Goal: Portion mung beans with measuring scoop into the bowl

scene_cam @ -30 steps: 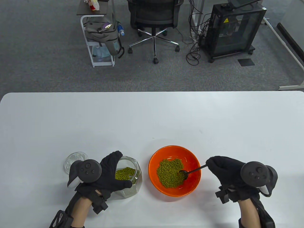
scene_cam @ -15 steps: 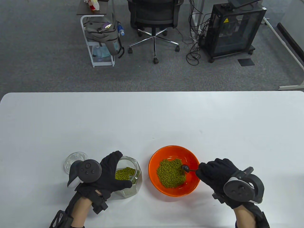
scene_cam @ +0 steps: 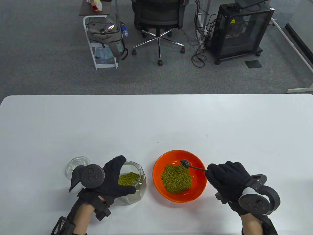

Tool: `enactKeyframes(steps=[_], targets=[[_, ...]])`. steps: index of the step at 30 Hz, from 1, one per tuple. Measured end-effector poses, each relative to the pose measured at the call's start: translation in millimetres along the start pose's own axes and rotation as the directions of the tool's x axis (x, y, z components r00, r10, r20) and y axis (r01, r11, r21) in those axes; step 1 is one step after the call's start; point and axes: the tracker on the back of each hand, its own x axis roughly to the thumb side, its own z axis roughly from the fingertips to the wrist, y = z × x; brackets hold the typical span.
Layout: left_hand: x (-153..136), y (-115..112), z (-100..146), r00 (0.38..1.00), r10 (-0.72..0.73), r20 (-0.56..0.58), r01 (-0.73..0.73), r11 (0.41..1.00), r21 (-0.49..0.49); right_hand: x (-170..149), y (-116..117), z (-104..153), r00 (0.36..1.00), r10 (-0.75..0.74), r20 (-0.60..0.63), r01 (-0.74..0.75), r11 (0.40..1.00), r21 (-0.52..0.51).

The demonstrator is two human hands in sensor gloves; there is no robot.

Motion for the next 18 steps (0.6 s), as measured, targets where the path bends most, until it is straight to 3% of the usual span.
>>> enactKeyframes(steps=[13,18], targets=[[0,0,0,1.000,0.001,-0.001,-0.001,1.000,0.001,-12,3,1,0.972,-0.101,-0.210,0.074,0.988,-0.132],[0,0,0,1.000,0.004,0.001,-0.004,1.000,0.001,-12,4,-6,0.937,-0.245,-0.250,0.210,0.965,-0.158]])
